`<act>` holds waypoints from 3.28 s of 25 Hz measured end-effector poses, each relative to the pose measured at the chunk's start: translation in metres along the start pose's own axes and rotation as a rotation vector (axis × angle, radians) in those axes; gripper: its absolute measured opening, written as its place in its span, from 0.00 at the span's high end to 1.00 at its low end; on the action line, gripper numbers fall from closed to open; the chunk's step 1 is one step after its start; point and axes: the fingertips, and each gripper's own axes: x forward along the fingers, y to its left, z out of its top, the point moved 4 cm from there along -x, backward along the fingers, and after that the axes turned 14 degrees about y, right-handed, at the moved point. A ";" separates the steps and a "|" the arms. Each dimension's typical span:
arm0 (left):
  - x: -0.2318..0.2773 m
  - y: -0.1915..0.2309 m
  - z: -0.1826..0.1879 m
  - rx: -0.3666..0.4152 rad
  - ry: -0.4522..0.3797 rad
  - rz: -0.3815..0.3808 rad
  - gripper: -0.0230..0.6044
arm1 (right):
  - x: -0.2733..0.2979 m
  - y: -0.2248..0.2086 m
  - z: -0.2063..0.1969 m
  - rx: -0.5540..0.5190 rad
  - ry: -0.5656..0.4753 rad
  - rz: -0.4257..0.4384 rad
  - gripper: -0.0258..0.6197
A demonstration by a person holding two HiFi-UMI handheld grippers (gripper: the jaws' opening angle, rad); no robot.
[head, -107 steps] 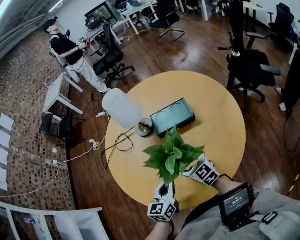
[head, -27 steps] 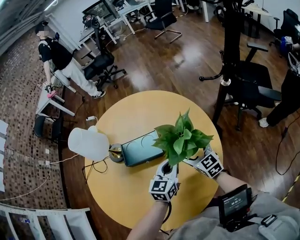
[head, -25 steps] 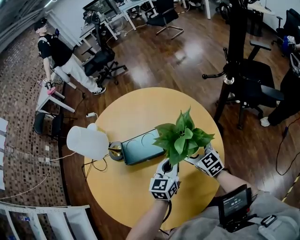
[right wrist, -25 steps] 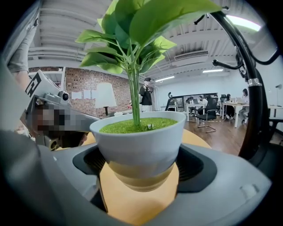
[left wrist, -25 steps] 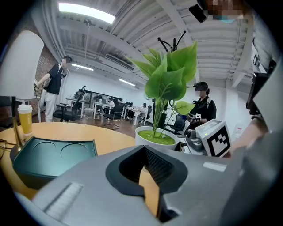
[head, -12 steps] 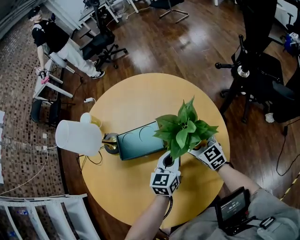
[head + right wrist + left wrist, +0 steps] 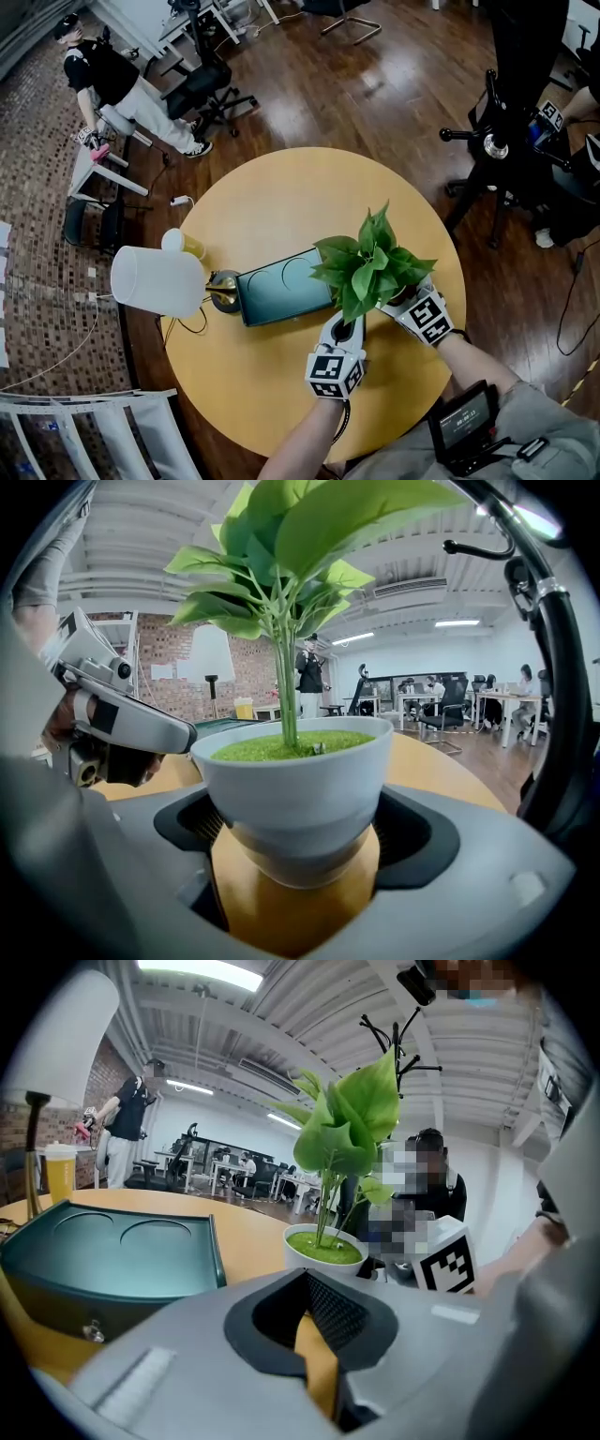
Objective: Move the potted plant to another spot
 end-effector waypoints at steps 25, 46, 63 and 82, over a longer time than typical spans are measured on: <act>-0.025 0.001 -0.010 0.010 0.003 0.023 0.97 | -0.009 0.011 -0.002 -0.005 0.027 -0.001 0.15; -0.122 -0.049 -0.014 0.056 -0.125 -0.023 0.97 | -0.133 0.093 0.012 -0.036 -0.005 -0.031 0.28; -0.267 -0.102 -0.062 0.073 -0.274 -0.071 0.97 | -0.255 0.250 0.022 -0.020 -0.138 -0.047 0.64; -0.356 -0.175 -0.138 0.076 -0.291 -0.148 0.97 | -0.348 0.357 -0.038 0.023 -0.110 -0.097 0.96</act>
